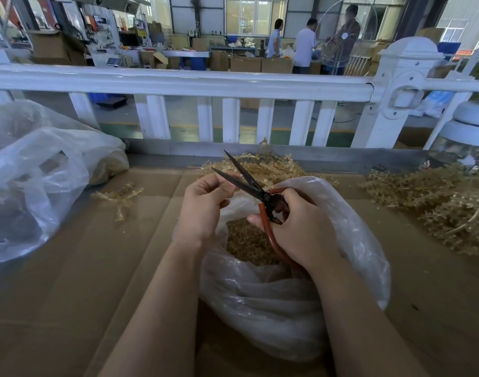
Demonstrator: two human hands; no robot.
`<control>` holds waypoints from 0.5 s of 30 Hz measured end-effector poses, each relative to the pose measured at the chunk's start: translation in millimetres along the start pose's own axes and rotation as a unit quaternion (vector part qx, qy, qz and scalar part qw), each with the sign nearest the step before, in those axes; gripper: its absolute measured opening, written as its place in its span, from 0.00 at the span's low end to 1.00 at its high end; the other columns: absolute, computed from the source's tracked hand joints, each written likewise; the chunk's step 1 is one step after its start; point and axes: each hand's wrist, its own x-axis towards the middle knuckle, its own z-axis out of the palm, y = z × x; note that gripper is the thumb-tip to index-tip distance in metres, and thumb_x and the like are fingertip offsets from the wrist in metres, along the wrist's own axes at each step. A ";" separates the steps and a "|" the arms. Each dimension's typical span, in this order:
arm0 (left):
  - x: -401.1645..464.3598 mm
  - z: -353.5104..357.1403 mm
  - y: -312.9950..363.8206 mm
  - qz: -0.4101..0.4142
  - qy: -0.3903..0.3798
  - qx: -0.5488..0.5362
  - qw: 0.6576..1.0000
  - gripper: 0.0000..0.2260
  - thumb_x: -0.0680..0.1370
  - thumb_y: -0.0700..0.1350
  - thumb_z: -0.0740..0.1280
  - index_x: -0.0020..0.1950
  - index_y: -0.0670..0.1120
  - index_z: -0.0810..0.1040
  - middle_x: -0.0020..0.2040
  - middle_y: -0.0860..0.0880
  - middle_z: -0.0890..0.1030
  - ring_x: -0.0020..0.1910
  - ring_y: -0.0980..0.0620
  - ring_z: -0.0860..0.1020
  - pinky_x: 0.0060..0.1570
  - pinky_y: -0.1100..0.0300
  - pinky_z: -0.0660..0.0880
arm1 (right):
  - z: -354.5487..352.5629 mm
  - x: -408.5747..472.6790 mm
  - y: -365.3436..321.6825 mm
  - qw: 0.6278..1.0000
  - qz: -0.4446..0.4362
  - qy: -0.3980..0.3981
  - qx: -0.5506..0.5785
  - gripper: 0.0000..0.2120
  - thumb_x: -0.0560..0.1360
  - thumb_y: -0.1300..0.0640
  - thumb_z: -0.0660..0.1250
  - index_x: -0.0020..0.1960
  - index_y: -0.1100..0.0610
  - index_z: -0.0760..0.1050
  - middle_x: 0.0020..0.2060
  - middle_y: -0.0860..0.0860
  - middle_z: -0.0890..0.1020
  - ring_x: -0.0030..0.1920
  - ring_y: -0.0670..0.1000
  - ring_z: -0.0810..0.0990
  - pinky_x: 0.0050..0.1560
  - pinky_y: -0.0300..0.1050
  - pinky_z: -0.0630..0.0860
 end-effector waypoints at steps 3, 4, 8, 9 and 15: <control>0.2 -3.4 -0.9 0.004 -0.018 -0.004 1.000 0.14 0.78 0.32 0.64 0.36 0.47 0.79 0.34 0.53 0.76 0.36 0.57 0.70 0.40 0.62 0.68 | -0.8 -0.7 -1.3 1.000 -0.004 0.003 -0.003 0.31 0.66 0.25 0.65 0.56 0.48 0.76 0.47 0.39 0.80 0.45 0.39 0.75 0.42 0.31 0.72; 0.3 -4.3 -0.8 0.004 -0.021 -0.006 1.000 0.14 0.78 0.33 0.65 0.36 0.47 0.79 0.34 0.53 0.77 0.36 0.57 0.70 0.41 0.62 0.68 | -1.3 -0.7 -1.9 1.000 -0.003 0.005 -0.007 0.31 0.66 0.25 0.65 0.55 0.48 0.76 0.45 0.38 0.79 0.44 0.39 0.75 0.41 0.28 0.69; 0.2 -5.2 -0.2 0.003 -0.034 -0.021 0.999 0.10 0.77 0.34 0.67 0.37 0.44 0.79 0.32 0.56 0.79 0.36 0.56 0.69 0.40 0.61 0.67 | -2.5 0.0 -3.2 0.999 -0.006 0.021 -0.038 0.31 0.65 0.23 0.61 0.49 0.49 0.76 0.39 0.38 0.76 0.39 0.40 0.74 0.37 0.27 0.65; 0.2 -4.9 0.0 0.002 -0.035 -0.025 0.999 0.11 0.77 0.34 0.67 0.36 0.45 0.81 0.32 0.55 0.79 0.36 0.57 0.69 0.40 0.62 0.66 | -2.7 0.0 -3.5 0.999 -0.007 0.027 -0.042 0.31 0.65 0.22 0.60 0.48 0.49 0.77 0.37 0.38 0.76 0.38 0.40 0.74 0.36 0.26 0.65; -0.5 -4.1 2.2 -0.004 -0.035 -0.037 0.999 0.10 0.76 0.38 0.69 0.36 0.48 0.83 0.33 0.52 0.77 0.36 0.56 0.69 0.40 0.63 0.67 | -3.7 -0.7 -4.2 0.997 -0.022 0.057 -0.047 0.34 0.65 0.21 0.57 0.46 0.50 0.79 0.35 0.41 0.81 0.35 0.41 0.76 0.35 0.32 0.72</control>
